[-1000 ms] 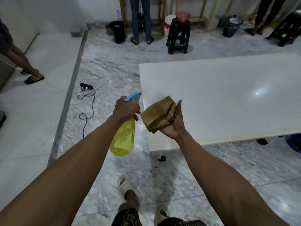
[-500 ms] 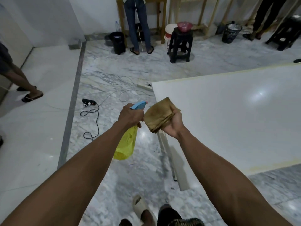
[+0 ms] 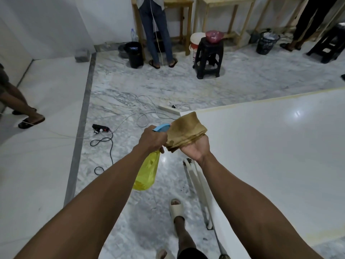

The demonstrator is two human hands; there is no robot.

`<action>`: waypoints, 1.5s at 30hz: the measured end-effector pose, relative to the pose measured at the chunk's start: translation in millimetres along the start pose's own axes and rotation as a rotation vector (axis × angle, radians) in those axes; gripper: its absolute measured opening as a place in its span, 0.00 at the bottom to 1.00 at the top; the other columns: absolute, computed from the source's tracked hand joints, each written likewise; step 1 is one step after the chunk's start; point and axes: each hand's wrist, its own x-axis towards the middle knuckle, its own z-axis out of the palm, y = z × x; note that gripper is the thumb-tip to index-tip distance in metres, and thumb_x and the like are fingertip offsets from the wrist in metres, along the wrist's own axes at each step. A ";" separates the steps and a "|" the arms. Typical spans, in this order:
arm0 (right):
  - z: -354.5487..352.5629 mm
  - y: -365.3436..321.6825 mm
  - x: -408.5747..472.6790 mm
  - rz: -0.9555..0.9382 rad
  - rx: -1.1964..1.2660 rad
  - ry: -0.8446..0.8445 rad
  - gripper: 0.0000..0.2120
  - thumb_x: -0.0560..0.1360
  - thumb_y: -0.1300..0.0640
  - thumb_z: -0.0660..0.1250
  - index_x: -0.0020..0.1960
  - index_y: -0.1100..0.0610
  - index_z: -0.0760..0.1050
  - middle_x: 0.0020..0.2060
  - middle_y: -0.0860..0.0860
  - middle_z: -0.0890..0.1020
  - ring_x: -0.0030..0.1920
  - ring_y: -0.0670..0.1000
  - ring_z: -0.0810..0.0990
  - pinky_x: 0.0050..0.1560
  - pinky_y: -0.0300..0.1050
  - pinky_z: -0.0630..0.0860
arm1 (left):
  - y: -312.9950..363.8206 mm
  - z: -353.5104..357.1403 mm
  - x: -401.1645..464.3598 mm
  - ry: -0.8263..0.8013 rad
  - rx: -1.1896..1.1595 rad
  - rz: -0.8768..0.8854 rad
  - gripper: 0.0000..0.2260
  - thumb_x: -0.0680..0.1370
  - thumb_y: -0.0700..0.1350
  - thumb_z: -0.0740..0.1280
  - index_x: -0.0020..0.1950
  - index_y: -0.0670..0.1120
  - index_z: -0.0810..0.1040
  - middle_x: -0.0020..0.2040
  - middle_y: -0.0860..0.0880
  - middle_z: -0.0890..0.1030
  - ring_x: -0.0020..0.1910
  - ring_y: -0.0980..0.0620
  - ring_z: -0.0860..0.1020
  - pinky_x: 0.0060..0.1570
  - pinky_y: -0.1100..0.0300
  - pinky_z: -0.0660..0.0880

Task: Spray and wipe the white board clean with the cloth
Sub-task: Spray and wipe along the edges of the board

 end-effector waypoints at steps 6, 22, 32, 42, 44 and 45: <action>3.8 -41.2 73.3 0.047 -0.029 0.065 0.29 0.81 0.48 0.52 0.76 0.65 0.63 0.74 0.64 0.66 0.75 0.62 0.64 0.77 0.58 0.57 | 31.2 -4.7 79.8 -0.022 0.044 -0.009 0.15 0.69 0.39 0.68 0.54 0.35 0.81 0.34 0.43 0.84 0.26 0.43 0.83 0.36 0.52 0.80; -27.4 -159.1 145.1 -0.280 -0.341 0.561 0.28 0.79 0.36 0.58 0.64 0.57 0.77 0.61 0.56 0.80 0.61 0.57 0.78 0.65 0.55 0.74 | 59.0 -3.1 190.5 -0.086 -0.014 -0.029 0.15 0.69 0.42 0.68 0.50 0.33 0.83 0.32 0.44 0.85 0.36 0.36 0.86 0.42 0.40 0.86; -59.5 -139.5 231.6 -0.282 -1.969 0.623 0.28 0.82 0.36 0.49 0.79 0.45 0.56 0.75 0.53 0.66 0.73 0.56 0.66 0.73 0.60 0.60 | 35.6 5.3 220.1 -0.058 0.002 -0.043 0.07 0.75 0.38 0.67 0.49 0.35 0.83 0.36 0.42 0.86 0.29 0.42 0.84 0.36 0.49 0.84; -121.5 -105.3 285.4 -0.359 -2.415 0.670 0.28 0.82 0.46 0.42 0.79 0.56 0.57 0.79 0.56 0.57 0.79 0.58 0.53 0.78 0.58 0.46 | -17.0 6.7 253.0 -0.008 0.040 -0.098 0.08 0.78 0.40 0.67 0.49 0.36 0.83 0.38 0.43 0.87 0.26 0.45 0.84 0.36 0.54 0.81; -129.1 -100.4 290.0 -0.364 -2.465 0.679 0.29 0.82 0.45 0.43 0.76 0.56 0.64 0.76 0.56 0.65 0.77 0.59 0.60 0.76 0.62 0.53 | -20.2 7.0 256.9 0.003 0.054 -0.103 0.08 0.79 0.41 0.67 0.49 0.36 0.83 0.38 0.44 0.87 0.24 0.47 0.83 0.36 0.56 0.80; -133.4 -98.7 289.3 -0.383 -2.478 0.686 0.27 0.82 0.46 0.44 0.75 0.56 0.67 0.74 0.56 0.69 0.76 0.59 0.64 0.76 0.62 0.57 | -21.6 7.0 258.1 0.004 0.058 -0.103 0.08 0.79 0.41 0.68 0.49 0.36 0.83 0.38 0.44 0.87 0.24 0.48 0.83 0.36 0.57 0.79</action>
